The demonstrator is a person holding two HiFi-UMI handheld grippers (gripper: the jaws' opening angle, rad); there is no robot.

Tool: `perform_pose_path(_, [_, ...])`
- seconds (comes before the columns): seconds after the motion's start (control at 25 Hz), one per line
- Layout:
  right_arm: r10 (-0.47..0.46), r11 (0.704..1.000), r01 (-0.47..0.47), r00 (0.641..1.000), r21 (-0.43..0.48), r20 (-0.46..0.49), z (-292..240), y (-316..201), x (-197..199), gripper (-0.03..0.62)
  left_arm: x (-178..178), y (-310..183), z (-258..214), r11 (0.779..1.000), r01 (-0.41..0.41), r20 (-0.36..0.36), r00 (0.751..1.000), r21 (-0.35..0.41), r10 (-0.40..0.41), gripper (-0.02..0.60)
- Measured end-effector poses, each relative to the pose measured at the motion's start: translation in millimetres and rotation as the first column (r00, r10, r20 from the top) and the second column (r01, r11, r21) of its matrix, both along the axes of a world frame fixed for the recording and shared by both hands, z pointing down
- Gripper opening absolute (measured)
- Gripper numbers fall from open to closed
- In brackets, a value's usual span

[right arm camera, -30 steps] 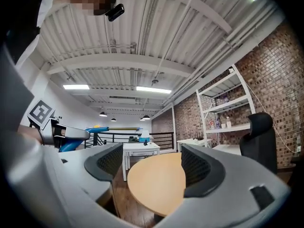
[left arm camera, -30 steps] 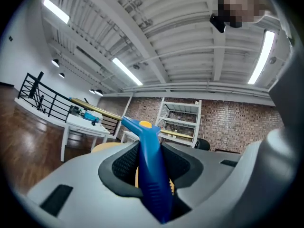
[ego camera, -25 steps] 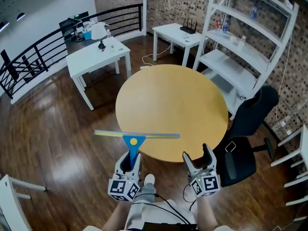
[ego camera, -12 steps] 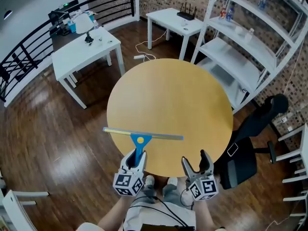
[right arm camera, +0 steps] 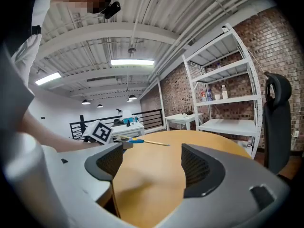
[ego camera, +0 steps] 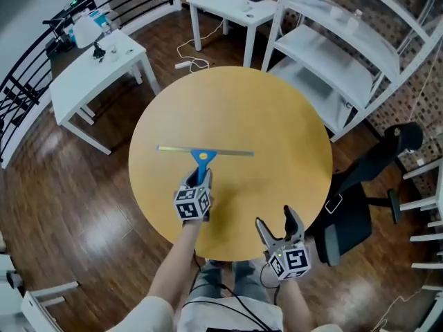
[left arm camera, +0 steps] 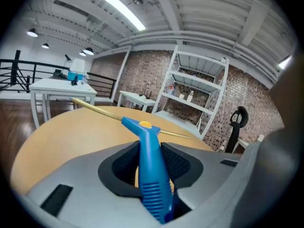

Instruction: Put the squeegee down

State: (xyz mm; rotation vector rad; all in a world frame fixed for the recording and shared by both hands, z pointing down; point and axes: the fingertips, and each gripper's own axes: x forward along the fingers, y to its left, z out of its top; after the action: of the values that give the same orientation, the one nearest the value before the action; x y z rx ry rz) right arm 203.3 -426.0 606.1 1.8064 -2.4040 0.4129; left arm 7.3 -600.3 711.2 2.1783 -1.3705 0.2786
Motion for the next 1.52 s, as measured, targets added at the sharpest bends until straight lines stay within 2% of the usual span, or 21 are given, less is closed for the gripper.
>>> perform_pose_path(0.12, [0.036,0.998,-0.036,0.999,-0.048,-0.002,23.3,-4.1,26.2,0.413,31.0,-41.1,48.8,0.996,-0.026,0.048,0.998,-0.083,0.03,0.127])
perform_pose_path(0.2, [0.048,0.997,-0.048,0.999,-0.066,-0.001,32.0,-2.2,39.2,0.413,40.7,-53.6,76.2,0.991,-0.016,0.092,0.995,-0.134,0.028,0.126])
perform_pose_path(0.28, [0.056,0.995,-0.057,0.998,-0.076,-0.008,35.8,0.2,51.3,0.413,43.1,-57.5,94.5,0.984,0.02,0.125,0.992,-0.18,0.003,0.127])
perform_pose_path(0.4, [0.076,0.993,-0.077,0.997,-0.09,-0.012,39.9,2.4,68.2,0.413,39.3,-49.0,115.9,0.961,0.08,0.172,0.985,-0.263,-0.035,0.127])
perform_pose_path(0.48, [0.081,0.993,-0.082,0.997,-0.089,-0.01,41.3,1.2,73.3,0.413,37.8,-43.1,130.7,0.951,0.077,0.221,0.975,-0.301,-0.009,0.132])
perform_pose_path(0.56, [0.076,0.994,-0.077,0.997,-0.081,-0.012,41.0,-1.8,73.4,0.413,39.9,-39.3,141.3,0.948,0.036,0.287,0.956,-0.318,0.06,0.144])
perform_pose_path(0.64, [0.065,0.995,-0.066,0.998,-0.07,-0.014,39.1,-6.0,71.0,0.413,39.0,-38.7,141.9,0.952,-0.015,0.36,0.924,-0.307,0.131,0.164])
perform_pose_path(0.68, [0.058,0.996,-0.059,0.998,-0.063,-0.013,37.2,-8.6,70.1,0.413,37.5,-38.5,138.6,0.954,-0.035,0.384,0.91,-0.298,0.154,0.19])
perform_pose_path(0.76, [0.045,0.998,-0.045,0.999,-0.042,-0.006,29.4,-12.5,70.3,0.413,40.3,-34.0,123.7,0.958,-0.074,0.374,0.91,-0.276,0.178,0.281])
perform_pose_path(0.84, [0.033,0.999,-0.033,0.999,-0.007,0.002,13.8,-13.4,69.8,0.413,50.5,-22.1,92.2,0.965,-0.134,0.325,0.924,-0.224,0.203,0.376])
perform_pose_path(0.88, [0.027,1.0,-0.027,1.0,0.014,0.004,3.2,-13.3,67.6,0.413,52.4,-14.5,70.8,0.971,-0.158,0.312,0.927,-0.181,0.209,0.405])
perform_pose_path(1.0, [0.003,0.995,-0.004,1.0,0.099,0.012,-34.9,-16.0,57.1,0.414,37.1,10.2,-0.8,0.984,-0.179,0.311,0.934,-0.013,0.175,0.405])
perform_pose_path(1.08, [-0.012,0.986,0.008,1.0,0.166,0.027,-61.4,-17.8,52.2,0.414,21.0,30.4,-53.2,0.977,-0.163,0.296,0.948,0.136,0.117,0.405])
perform_pose_path(1.16, [-0.015,0.974,0.006,0.999,0.225,0.034,-85.3,-16.1,52.0,0.413,7.0,59.8,-114.1,0.95,-0.116,0.253,0.966,0.289,0.041,0.405])
perform_pose_path(1.28, [-0.022,0.959,0.006,0.998,0.282,0.052,-114.5,-7.4,45.5,0.413,-15.9,112.7,-189.9,0.888,-0.04,0.167,0.985,0.458,-0.042,0.405])
perform_pose_path(1.4, [-0.045,0.957,0.047,0.999,0.286,-0.014,-130.2,-3.7,28.4,0.41,-43.6,150.3,-228.1,0.827,0.027,0.127,0.985,0.562,-0.119,0.405])
perform_pose_path(1.44, [-0.052,0.959,0.065,0.997,0.275,-0.054,-132.3,-2.8,21.8,0.41,-50.4,159.4,-235.8,0.813,0.047,0.121,0.982,0.581,-0.143,0.404])
perform_pose_path(1.52, [-0.063,0.955,0.089,0.993,0.282,-0.099,-138.0,0.0,11.5,0.407,-55.9,173.3,-249.7,0.802,0.073,0.109,0.98,0.593,-0.169,0.403])
